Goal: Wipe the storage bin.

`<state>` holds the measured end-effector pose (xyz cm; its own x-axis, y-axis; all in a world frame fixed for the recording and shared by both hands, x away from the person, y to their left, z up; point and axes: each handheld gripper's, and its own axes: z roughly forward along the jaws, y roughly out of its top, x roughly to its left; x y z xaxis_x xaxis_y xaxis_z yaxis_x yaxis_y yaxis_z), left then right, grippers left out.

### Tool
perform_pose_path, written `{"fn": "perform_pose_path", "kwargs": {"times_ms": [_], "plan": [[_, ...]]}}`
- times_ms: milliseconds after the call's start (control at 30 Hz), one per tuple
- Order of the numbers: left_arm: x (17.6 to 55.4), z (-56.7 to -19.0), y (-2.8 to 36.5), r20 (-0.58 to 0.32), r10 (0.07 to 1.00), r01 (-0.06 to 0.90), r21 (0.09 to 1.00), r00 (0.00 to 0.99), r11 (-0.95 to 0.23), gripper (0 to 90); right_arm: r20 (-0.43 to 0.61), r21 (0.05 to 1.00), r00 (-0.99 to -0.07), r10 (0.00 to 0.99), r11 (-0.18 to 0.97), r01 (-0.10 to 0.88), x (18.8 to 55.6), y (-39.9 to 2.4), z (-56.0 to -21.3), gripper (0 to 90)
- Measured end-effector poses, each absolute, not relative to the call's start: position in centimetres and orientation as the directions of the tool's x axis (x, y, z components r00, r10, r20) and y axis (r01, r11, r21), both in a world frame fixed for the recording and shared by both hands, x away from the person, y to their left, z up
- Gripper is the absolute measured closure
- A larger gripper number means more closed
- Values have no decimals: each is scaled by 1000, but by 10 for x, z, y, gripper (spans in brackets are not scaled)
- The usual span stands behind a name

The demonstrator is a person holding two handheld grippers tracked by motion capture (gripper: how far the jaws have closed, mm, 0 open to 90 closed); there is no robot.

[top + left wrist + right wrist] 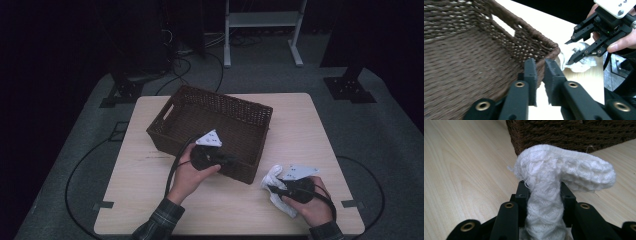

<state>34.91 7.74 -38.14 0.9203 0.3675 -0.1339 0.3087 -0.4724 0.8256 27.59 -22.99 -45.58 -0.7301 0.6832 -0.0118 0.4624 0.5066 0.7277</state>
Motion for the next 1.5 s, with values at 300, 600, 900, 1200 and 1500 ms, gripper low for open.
{"fn": "perform_pose_path", "kwargs": {"times_ms": [300,600,900,1200,1500], "plan": [[358,-379,127,-78,440,297,840,895,-454,604,-19,725,-727,686,510,463,277,-231,-457,675],[372,-376,167,-20,504,290,837,863,-463,432,-8,728,-720,694,498,471,278,-232,-457,675],[390,-380,208,-6,572,319,834,820,-449,361,-22,721,-727,686,515,464,279,-233,-458,675],[404,-389,233,-6,610,349,825,792,-445,339,-9,719,-720,694,505,477,279,-232,-460,674],[414,-394,233,51,610,340,792,791,-507,342,-7,716,-723,691,508,479,280,-232,-461,674]]}}
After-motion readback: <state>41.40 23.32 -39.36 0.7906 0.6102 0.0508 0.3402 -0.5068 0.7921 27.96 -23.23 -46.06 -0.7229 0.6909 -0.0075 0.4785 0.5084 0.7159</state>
